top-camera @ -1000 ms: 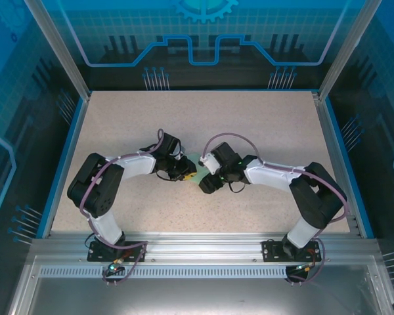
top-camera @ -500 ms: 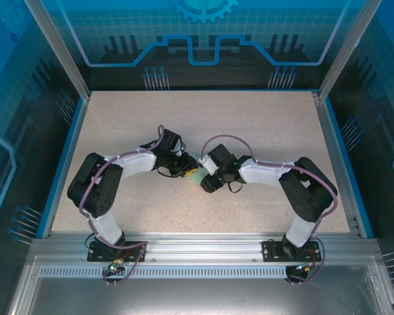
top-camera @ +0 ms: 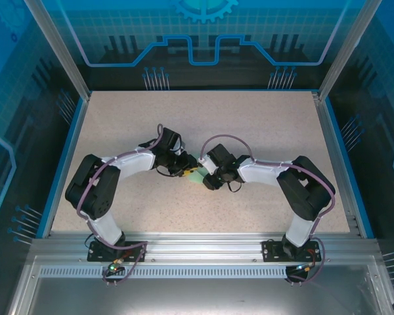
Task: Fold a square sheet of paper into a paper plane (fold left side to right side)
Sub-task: Fourth fold the wing at the center of the table.
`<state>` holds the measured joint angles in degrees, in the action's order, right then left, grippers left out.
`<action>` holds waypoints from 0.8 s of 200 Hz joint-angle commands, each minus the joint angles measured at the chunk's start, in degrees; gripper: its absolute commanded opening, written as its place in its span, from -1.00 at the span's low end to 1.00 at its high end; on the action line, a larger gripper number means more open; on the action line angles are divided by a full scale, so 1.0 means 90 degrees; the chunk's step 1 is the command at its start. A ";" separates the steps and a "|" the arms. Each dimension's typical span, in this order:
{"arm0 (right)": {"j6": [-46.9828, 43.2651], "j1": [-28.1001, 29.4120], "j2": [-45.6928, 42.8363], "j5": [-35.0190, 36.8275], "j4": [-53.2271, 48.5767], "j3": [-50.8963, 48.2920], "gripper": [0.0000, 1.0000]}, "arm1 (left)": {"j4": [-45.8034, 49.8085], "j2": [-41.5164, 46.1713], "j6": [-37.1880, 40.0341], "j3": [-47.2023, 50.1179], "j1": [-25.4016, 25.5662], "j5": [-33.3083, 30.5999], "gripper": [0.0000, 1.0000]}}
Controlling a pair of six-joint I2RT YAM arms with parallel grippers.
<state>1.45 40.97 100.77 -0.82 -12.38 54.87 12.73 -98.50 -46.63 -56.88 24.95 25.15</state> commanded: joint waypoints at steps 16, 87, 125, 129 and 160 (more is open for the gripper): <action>0.0034 -0.0029 0.0048 -0.0065 -0.0054 0.0182 -0.49 | 0.0439 0.0456 0.0254 -0.0169 -0.0125 -0.0133 -0.24; 0.0088 -0.0301 0.0045 -0.0804 -0.0213 0.0353 -0.70 | 0.0763 0.1444 0.0428 0.0391 -0.0346 -0.0457 0.34; 0.0169 -0.0487 0.0195 -0.1298 -0.0312 0.0447 -0.72 | 0.0278 0.1328 0.0204 0.0814 -0.0331 -0.0189 0.13; 0.0186 -0.0508 0.0204 -0.1349 -0.0314 0.0455 -0.71 | 0.0204 0.1283 0.0187 0.0836 -0.0322 -0.0140 0.10; 0.0307 -0.0649 0.0316 -0.1647 -0.0295 0.0447 -0.72 | -0.0043 0.0823 0.0152 0.0720 -0.0193 0.0019 -0.08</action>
<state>2.63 36.53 101.89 -11.40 -14.06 57.76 15.29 -88.33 -44.91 -50.00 22.39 23.00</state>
